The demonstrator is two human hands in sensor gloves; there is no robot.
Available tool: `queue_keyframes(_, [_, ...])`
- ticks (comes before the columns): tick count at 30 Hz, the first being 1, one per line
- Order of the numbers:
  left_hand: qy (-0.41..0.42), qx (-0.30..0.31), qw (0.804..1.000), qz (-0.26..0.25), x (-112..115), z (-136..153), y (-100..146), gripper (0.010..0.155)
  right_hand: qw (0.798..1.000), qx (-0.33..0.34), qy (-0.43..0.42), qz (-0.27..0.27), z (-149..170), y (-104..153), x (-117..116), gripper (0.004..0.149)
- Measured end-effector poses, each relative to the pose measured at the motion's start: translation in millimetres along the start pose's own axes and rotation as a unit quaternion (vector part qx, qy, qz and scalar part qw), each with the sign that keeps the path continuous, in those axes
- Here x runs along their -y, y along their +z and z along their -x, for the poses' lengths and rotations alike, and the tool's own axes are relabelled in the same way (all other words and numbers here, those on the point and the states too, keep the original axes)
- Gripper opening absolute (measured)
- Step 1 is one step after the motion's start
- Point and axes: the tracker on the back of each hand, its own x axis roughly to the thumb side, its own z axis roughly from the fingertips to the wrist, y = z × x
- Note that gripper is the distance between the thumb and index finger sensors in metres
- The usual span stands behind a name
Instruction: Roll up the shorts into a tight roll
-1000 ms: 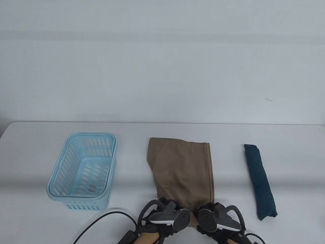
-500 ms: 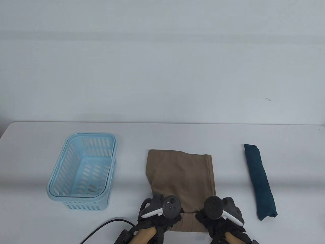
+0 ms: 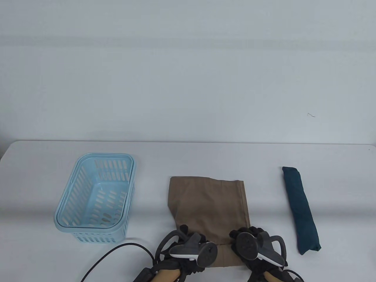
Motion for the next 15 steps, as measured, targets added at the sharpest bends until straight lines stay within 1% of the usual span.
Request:
queue_keyframes(2, [0.002,0.000,1.000,-0.009,0.9,-0.7,-0.2,0.076,0.998,0.011,-0.029,-0.059,-0.6,1.0,-0.8,0.059])
queue_keyframes(3, [-0.004,-0.002,1.000,-0.006,1.6,-1.5,0.0,0.077,0.993,0.008,-0.027,-0.110,-1.7,0.3,-4.8,0.064])
queue_keyframes(6, [-0.011,-0.001,1.000,-0.008,5.2,-4.4,-1.8,0.080,0.985,0.012,0.026,-0.169,-5.1,-1.4,-18.3,0.076])
queue_keyframes(7, [-0.017,-0.003,1.000,-0.006,6.6,-5.5,-2.7,0.081,0.984,0.012,0.051,-0.171,-6.9,-2.4,-23.3,0.076])
queue_keyframes(9, [-0.021,-0.001,1.000,-0.022,5.1,-6.2,-3.3,0.079,0.987,0.017,0.051,-0.150,-11.2,-3.1,-26.9,0.075])
queue_keyframes(11, [-0.018,-0.005,1.000,-0.022,0.9,-5.3,-2.7,0.076,0.988,0.022,0.060,-0.143,-14.6,-1.9,-25.7,0.073])
queue_keyframes(12, [-0.014,-0.006,1.000,-0.022,-1.5,-4.1,-2.3,0.074,0.988,0.027,0.059,-0.139,-14.9,-1.9,-23.6,0.071])
queue_keyframes(15, [0.029,-0.011,0.999,-0.014,-4.5,2.9,-1.4,0.070,0.989,0.021,0.016,-0.143,-9.3,-3.8,-19.9,0.067])
